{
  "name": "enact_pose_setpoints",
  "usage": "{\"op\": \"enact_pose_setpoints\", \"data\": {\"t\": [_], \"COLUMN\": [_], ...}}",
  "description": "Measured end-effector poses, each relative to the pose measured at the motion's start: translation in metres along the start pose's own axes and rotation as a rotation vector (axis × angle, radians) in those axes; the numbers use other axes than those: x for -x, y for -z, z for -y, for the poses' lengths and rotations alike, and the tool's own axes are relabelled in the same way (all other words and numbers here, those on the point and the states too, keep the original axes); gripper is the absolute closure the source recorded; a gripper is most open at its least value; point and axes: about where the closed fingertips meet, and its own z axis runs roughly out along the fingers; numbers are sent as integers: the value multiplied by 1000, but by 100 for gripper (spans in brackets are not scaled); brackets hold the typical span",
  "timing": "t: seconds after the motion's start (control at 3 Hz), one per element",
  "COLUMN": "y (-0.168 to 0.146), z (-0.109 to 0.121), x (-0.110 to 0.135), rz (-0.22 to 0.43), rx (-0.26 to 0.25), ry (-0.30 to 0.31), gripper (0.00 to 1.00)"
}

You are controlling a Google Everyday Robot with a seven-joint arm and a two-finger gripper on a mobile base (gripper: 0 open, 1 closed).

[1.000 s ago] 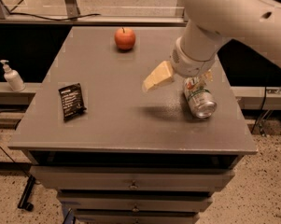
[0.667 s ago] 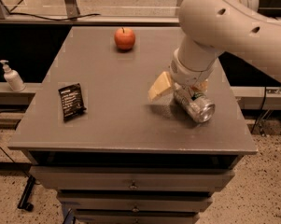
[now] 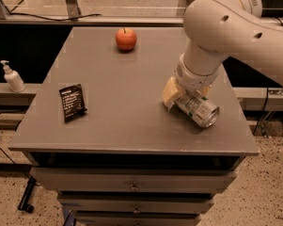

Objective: Place 7up can upright

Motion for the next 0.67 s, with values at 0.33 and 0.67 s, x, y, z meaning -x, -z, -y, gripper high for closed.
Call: {"op": "enact_pose_setpoints", "data": {"t": [0.33, 0.67], "y": [7, 7], "z": [0, 0], "x": [2, 2], "rz": [0, 0], "rx": [0, 0], "ry": [0, 0], "gripper": [85, 100]}}
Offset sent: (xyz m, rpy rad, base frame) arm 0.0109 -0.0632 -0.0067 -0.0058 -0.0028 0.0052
